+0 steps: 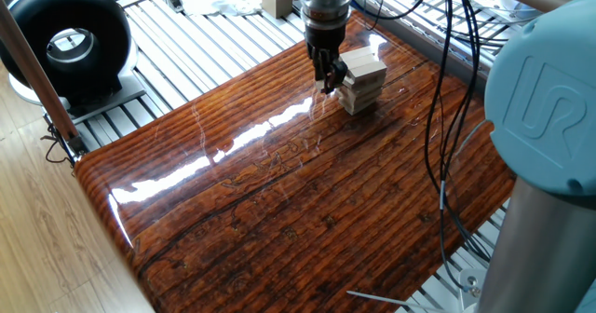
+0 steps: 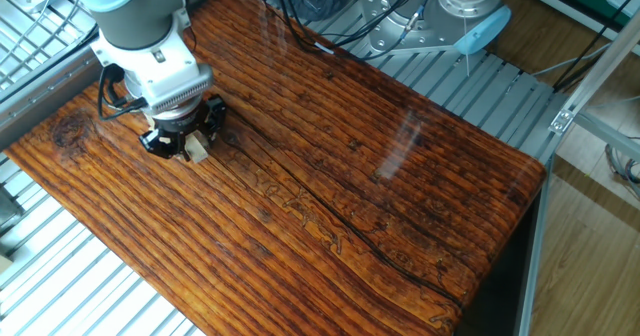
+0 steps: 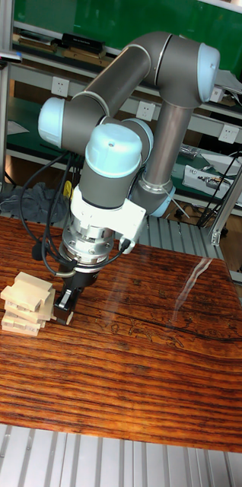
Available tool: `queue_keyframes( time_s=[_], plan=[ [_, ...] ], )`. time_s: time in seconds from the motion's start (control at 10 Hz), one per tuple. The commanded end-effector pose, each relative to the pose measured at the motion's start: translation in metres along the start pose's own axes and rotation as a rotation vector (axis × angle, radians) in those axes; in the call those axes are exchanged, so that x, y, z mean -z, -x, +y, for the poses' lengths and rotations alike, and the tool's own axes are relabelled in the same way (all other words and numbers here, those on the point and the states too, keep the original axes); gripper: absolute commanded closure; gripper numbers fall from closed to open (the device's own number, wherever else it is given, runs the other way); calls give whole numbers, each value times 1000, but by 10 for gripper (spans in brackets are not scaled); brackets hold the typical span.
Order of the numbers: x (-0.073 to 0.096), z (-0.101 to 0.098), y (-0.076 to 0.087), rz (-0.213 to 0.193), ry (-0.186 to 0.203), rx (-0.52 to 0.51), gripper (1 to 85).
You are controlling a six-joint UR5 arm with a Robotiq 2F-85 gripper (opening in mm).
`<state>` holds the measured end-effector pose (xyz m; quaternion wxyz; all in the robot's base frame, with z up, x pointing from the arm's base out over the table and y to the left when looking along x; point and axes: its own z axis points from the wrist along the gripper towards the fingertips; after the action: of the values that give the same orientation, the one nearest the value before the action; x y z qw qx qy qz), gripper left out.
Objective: Play Jenga
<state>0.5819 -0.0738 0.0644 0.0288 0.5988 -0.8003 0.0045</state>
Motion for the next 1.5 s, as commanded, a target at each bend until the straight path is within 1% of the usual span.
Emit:
queue_keyframes(
  time_s=[0.0,0.2,1.1,1.4],
  plan=[
    [1,-6,4,-22,-22,-5,443],
    [0,-8,5,-23,-27,-4,447],
    [-1,-7,8,-38,-24,-3,577],
    [-1,-7,8,-40,-23,-6,577]
  ],
)
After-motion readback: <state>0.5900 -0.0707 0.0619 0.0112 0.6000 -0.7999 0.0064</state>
